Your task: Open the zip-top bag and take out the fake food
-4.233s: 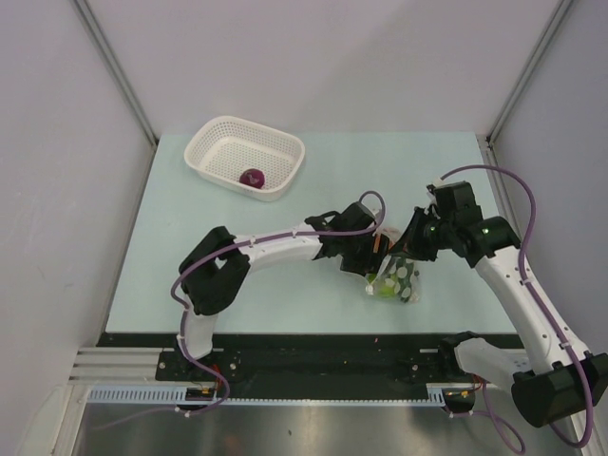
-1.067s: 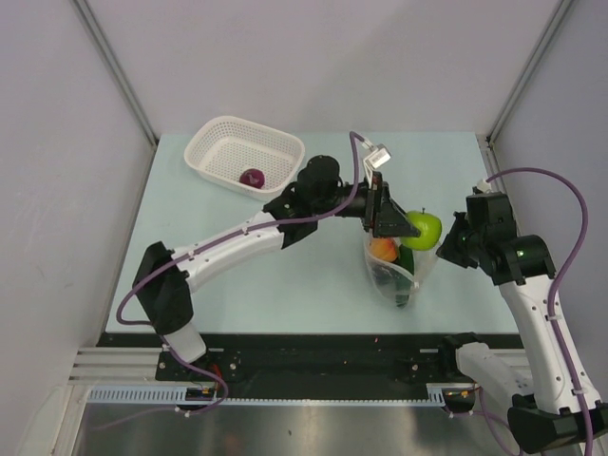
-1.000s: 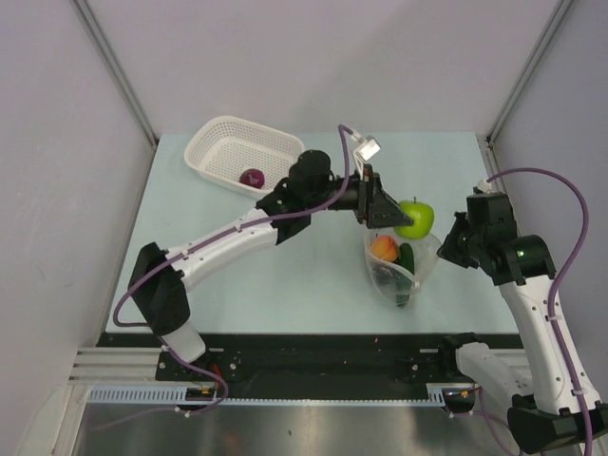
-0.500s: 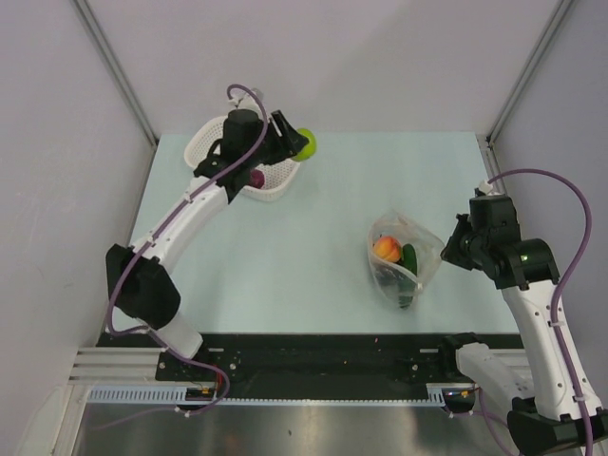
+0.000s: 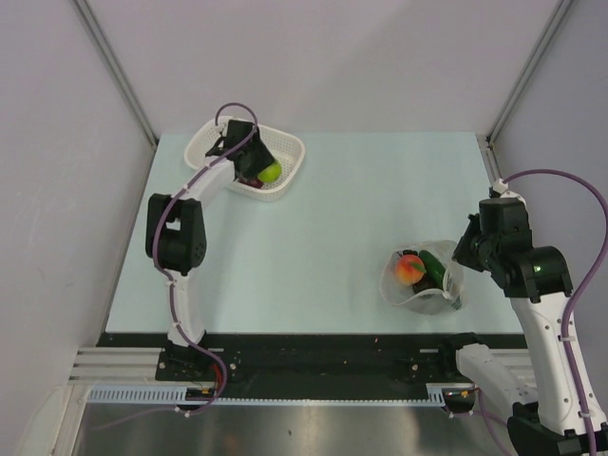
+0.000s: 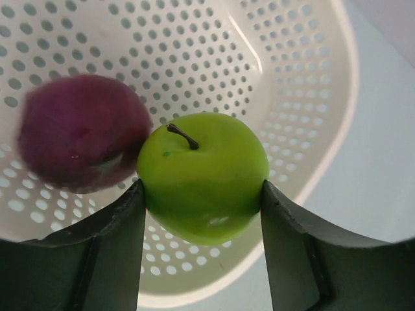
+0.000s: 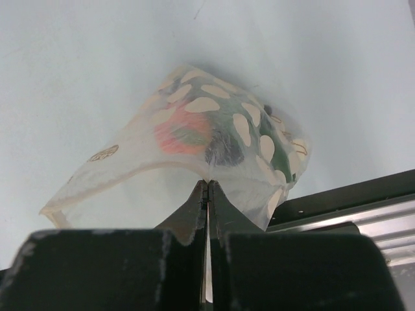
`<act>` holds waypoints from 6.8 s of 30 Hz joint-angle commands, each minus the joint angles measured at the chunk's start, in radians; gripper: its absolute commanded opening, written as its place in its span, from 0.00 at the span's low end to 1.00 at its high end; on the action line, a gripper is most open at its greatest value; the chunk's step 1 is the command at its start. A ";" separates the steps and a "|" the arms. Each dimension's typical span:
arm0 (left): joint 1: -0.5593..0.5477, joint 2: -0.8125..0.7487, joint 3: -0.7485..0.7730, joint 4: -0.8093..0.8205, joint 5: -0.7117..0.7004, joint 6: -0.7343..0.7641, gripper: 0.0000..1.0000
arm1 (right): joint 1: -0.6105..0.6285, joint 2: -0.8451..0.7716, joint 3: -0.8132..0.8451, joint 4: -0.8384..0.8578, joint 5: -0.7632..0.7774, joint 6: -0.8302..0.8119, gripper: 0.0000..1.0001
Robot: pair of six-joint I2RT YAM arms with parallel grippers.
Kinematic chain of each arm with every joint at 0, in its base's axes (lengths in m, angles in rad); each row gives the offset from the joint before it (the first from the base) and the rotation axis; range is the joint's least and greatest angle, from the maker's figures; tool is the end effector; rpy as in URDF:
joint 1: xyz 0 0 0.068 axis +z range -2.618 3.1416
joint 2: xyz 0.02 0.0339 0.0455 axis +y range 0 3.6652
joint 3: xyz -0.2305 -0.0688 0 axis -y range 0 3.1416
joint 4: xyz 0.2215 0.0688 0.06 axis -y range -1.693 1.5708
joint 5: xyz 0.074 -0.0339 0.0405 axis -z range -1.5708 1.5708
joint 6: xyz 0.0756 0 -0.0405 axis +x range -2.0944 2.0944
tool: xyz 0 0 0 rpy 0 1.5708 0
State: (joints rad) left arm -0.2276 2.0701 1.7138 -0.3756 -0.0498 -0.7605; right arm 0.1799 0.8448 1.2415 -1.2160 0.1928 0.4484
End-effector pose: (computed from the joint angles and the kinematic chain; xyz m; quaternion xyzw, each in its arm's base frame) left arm 0.4588 -0.1024 0.1949 -0.2502 0.8781 -0.1730 0.3692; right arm 0.1495 0.0125 0.3185 0.1589 0.9129 0.0277 0.3751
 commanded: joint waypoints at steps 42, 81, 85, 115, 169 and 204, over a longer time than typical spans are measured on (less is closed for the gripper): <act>-0.640 -0.849 -0.685 0.282 0.232 -0.057 0.51 | 0.044 0.085 -0.112 0.296 -0.493 0.185 0.00; -0.779 -0.148 -0.249 0.162 0.183 0.000 0.66 | 0.001 -0.035 -0.129 0.151 -0.486 0.219 0.00; -0.779 -0.120 -0.246 0.165 0.177 -0.025 0.68 | -0.002 -0.038 -0.137 0.150 -0.510 0.207 0.00; -0.771 -0.024 -0.281 0.245 0.057 -0.330 0.83 | -0.002 -0.039 -0.129 0.079 -0.567 0.112 0.00; -0.734 -0.491 -0.364 0.216 0.340 0.090 0.00 | -0.020 0.016 -0.126 0.179 -0.356 0.116 0.00; 0.010 -0.223 -0.011 -0.207 0.153 0.205 0.43 | -0.023 0.045 -0.059 0.144 -0.320 0.079 0.00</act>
State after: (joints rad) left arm -0.1955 1.8809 1.6814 -0.2985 0.2802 -0.6571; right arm 0.1612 0.8581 1.1130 -1.0866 -0.1654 0.5488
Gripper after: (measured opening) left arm 0.326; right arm 0.007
